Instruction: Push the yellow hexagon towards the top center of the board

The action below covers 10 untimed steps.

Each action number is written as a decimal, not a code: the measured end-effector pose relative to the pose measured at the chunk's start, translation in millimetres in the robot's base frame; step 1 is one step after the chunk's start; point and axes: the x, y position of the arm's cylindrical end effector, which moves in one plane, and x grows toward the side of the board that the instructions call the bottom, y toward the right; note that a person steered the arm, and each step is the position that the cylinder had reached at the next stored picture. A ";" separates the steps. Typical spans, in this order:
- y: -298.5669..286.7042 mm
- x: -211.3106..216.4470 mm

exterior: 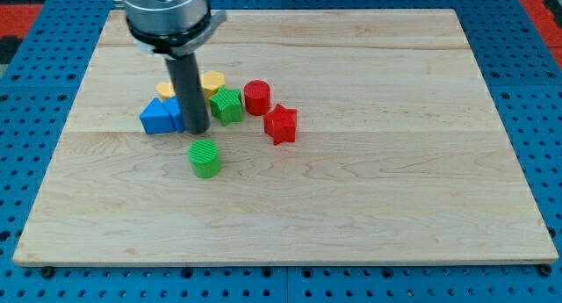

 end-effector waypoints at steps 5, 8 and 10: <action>-59.7 -12.7; -6.6 -51.7; 39.6 -91.9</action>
